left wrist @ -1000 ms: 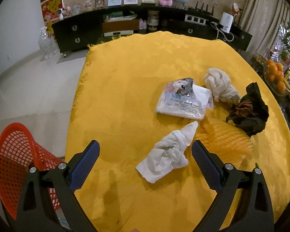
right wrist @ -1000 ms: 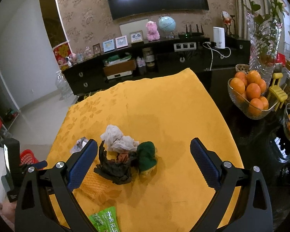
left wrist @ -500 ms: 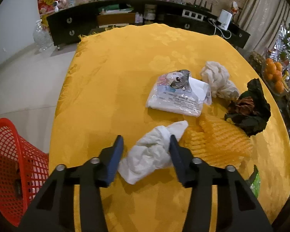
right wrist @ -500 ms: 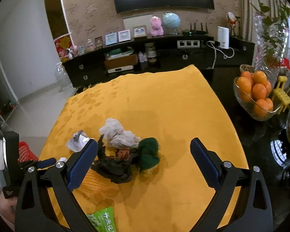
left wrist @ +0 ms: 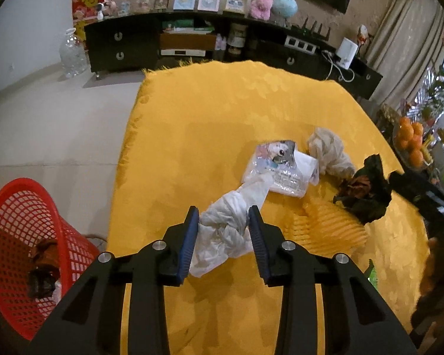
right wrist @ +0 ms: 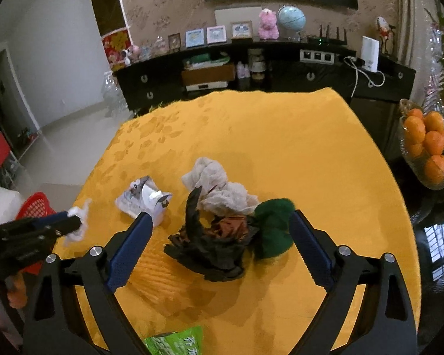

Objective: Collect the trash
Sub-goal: 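Grasp the white tissue with the left tool while the right tool grasps the dark cloth, then carry tissue and dark cloth over the red wastebasket and open both tools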

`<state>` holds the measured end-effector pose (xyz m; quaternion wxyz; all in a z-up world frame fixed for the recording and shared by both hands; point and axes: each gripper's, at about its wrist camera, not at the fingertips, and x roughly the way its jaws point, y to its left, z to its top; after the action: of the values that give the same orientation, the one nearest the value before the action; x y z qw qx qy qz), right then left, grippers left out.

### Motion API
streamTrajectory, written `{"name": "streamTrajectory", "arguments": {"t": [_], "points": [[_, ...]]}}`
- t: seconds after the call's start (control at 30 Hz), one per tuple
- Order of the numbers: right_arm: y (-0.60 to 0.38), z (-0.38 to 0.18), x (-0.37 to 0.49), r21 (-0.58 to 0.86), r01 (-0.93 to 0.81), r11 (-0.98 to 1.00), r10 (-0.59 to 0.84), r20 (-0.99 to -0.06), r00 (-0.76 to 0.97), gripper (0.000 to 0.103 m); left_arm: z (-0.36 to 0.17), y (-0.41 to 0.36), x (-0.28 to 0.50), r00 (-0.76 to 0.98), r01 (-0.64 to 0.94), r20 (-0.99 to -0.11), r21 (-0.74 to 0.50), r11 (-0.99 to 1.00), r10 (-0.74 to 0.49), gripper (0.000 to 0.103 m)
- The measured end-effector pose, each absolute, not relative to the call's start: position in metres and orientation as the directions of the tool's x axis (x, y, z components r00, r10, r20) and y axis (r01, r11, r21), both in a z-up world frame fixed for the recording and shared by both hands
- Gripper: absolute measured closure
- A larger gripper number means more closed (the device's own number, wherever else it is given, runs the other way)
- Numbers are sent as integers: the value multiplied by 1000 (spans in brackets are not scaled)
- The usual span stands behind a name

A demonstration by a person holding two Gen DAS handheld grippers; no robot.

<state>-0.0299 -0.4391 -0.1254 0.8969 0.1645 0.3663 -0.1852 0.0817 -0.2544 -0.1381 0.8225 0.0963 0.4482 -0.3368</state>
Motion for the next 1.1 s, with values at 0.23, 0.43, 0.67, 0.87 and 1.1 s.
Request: {"name": "streamTrajectory", "arguments": {"t": [0.23, 0.43, 0.67, 0.87, 1.1], "points": [[-439, -150, -16, 146, 474, 868, -204, -765, 610, 18, -130, -240, 85, 386, 624, -791, -155, 766, -475, 69], [-440, -163, -9, 139, 489, 861, -200, -791, 578, 37, -126, -232, 87, 397, 617, -784, -158, 771, -478, 69], [-443, -159, -10, 141, 493, 859, -199, -795, 573, 56, -122, -228, 86, 410, 615, -777, -151, 773, -478, 69], [-441, -123, -25, 127, 495, 859, -259, -726, 637, 56, -113, -226, 83, 426, 615, -762, -151, 774, -487, 69], [-441, -101, -36, 126, 501, 856, -289, -686, 667, 56, -99, -223, 78, 463, 614, -739, -131, 778, -489, 69]]}}
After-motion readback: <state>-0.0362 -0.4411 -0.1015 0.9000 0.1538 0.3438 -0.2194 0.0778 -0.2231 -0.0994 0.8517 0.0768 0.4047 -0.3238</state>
